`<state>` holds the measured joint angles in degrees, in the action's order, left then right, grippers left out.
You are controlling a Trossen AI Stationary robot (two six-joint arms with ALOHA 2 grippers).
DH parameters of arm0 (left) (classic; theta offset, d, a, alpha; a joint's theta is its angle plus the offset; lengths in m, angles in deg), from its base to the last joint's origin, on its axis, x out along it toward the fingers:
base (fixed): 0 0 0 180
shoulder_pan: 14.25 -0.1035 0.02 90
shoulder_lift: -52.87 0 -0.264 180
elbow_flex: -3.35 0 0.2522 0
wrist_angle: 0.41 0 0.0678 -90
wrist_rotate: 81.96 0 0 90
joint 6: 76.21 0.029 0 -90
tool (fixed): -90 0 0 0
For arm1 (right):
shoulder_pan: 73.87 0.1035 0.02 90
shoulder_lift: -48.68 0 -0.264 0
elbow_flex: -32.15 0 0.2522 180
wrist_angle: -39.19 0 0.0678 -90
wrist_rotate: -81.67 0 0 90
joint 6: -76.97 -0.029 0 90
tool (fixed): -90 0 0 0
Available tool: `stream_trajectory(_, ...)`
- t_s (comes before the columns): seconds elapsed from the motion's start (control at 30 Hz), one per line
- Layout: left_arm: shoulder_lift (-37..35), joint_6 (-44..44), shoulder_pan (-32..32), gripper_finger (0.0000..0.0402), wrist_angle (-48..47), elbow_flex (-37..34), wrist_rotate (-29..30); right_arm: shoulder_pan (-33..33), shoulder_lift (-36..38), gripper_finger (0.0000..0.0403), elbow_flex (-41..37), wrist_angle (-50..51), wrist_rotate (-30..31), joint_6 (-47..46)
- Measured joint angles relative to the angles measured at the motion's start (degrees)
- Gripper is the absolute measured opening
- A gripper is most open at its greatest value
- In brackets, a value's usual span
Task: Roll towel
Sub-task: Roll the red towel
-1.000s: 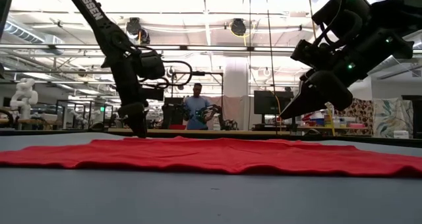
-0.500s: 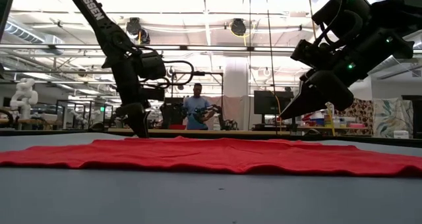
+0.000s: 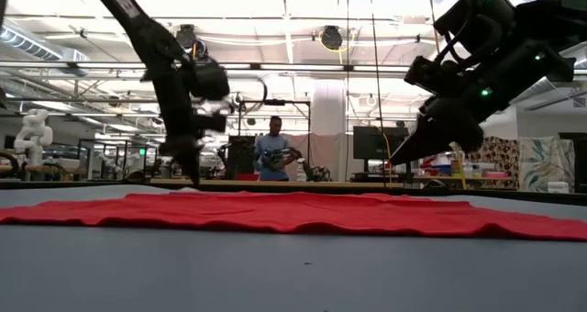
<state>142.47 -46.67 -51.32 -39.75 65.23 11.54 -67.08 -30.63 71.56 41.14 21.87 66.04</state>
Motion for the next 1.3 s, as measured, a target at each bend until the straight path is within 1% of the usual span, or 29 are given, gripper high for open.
stream_trajectory(0.07, -2.1, -1.1, 1.2, 0.0003, -1.7, 0.0, 0.1, -1.7, 0.0, 0.0000, 0.0, 0.0, 1.4, -1.4)
stream_trajectory(0.17, -5.4, -3.6, 3.1, 0.0003, -2.9, 0.0, 0.4, -5.4, 0.0, 0.0001, 0.9, 1.0, 0.1, -1.4)
stream_trajectory(0.27, -6.9, -9.1, 4.2, 0.0003, -4.3, 0.0, 0.7, -10.8, 0.0, 0.0010, 2.3, 3.5, -4.6, -0.8)
stream_trajectory(0.4, -7.1, -17.9, 4.6, 0.0003, -5.7, -0.2, -0.1, -19.4, 0.0, 0.0040, 4.0, 8.6, -13.1, -2.1)
stream_trajectory(0.43, -7.1, -20.2, 4.9, 0.0003, -5.3, -0.8, -0.1, -21.5, 0.0, 0.0049, 4.4, 9.9, -14.0, -2.2)
stream_trajectory(0.5, -7.1, -24.0, 5.7, 0.0005, -3.5, -2.4, -0.3, -25.2, 0.0, 0.0067, 5.3, 13.7, -13.8, -3.5)
stream_trajectory(0.57, -7.1, -27.3, 6.5, 0.0015, -0.8, -4.4, -0.3, -28.3, 0.0, 0.0085, 6.9, 15.7, -13.6, -3.4)
stream_trajectory(0.63, -7.1, -30.1, 7.6, 0.0028, 3.1, -6.4, -0.3, -30.3, 0.0, 0.0099, 8.9, 16.4, -14.4, -5.3)
stream_trajectory(0.67, -7.1, -31.0, 8.2, 0.0034, 5.4, -7.3, -0.3, -30.7, 0.1, 0.0105, 9.6, 16.9, -16.6, -5.7)
stream_trajectory(0.7, -7.1, -31.9, 9.1, 0.0040, 7.4, -8.2, -0.3, -30.8, 0.1, 0.0109, 10.0, 17.4, -20.3, -4.9)
stream_trajectory(0.77, -7.1, -32.6, 11.1, 0.0048, 10.2, -9.6, -0.3, -30.6, 0.1, 0.0118, 10.2, 18.1, -30.1, -1.2)
stream_trajectory(0.83, -7.2, -33.4, 13.3, 0.0052, 12.1, -10.7, -0.3, -29.5, 0.1, 0.0123, 10.3, 19.9, -40.3, 1.6)
stream_trajectory(0.87, -7.2, -33.6, 14.5, 0.0053, 12.5, -11.1, -0.3, -28.4, 0.3, 0.0125, 10.2, 21.5, -43.7, 2.5)
stream_trajectory(0.9, -7.2, -33.7, 15.7, 0.0053, 12.7, -11.4, -0.3, -26.6, 0.3, 0.0125, 10.0, 22.9, -45.6, 2.6)
stream_trajectory(0.93, -7.2, -33.8, 16.9, 0.0053, 12.9, -11.6, -0.3, -24.5, 0.3, 0.0126, 9.7, 23.9, -46.2, 1.7)
stream_trajectory(1.03, -7.2, -34.2, 20.9, 0.0054, 15.3, -11.9, -0.3, -17.1, 0.3, 0.0126, 8.6, 26.4, -46.4, -2.0)
stream_trajectory(1.1, -7.2, -34.8, 23.7, 0.0054, 17.3, -11.9, -0.3, -10.5, 0.3, 0.0126, 8.6, 27.6, -45.5, -4.6)
stream_trajectory(1.3, -7.2, -34.8, 31.5, 0.0054, 24.6, -11.9, -0.2, 10.0, 0.3, 0.0126, 8.6, 28.0, -38.5, -14.9)
